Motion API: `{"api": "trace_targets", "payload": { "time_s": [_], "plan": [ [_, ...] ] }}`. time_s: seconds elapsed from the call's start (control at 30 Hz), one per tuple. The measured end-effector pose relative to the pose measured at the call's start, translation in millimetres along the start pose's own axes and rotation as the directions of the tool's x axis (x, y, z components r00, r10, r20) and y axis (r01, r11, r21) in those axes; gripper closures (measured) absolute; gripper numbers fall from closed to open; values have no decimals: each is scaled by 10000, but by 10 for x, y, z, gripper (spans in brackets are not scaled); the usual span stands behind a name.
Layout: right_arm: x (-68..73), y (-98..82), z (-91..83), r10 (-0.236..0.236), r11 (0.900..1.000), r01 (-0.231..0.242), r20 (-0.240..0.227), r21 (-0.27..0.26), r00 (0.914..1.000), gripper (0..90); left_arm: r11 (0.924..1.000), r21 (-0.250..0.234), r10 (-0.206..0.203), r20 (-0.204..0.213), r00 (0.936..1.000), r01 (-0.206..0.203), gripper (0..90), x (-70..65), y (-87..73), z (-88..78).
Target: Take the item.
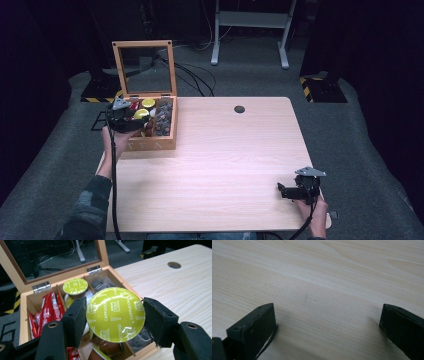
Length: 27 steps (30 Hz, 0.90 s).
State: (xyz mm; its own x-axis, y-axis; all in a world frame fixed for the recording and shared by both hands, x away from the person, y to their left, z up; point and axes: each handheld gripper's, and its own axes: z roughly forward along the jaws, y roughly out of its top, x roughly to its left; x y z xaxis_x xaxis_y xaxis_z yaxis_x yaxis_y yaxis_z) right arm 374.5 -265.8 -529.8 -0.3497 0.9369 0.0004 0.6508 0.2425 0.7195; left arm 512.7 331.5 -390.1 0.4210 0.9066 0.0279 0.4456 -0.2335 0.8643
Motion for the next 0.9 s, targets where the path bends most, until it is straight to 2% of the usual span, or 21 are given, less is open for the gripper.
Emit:
{"api": "trace_targets", "payload": {
  "time_s": [0.1, 0.2, 0.37, 0.9],
  "plan": [
    [0, 0, 0, -1, 10000, 1, 1, 1, 10000, 0, 9999, -82, 71, 46, 10000, -70, 376, -31, 41, -33],
    [0, 0, 0, 0, 10000, 0, 1, -3, 10000, 0, 9992, -200, 353, 135, 9993, -350, 376, -118, 121, -97],
    [-1, -1, -1, -24, 10000, 24, -3, 2, 10000, 0, 9976, -373, 593, 283, 9978, -582, 377, -232, 203, -141],
    [5, -2, -1, 3, 10000, -3, 35, -23, 10000, 0, 9914, -641, 1184, 718, 9904, -1138, 377, -535, 354, -155]
  ]
}}
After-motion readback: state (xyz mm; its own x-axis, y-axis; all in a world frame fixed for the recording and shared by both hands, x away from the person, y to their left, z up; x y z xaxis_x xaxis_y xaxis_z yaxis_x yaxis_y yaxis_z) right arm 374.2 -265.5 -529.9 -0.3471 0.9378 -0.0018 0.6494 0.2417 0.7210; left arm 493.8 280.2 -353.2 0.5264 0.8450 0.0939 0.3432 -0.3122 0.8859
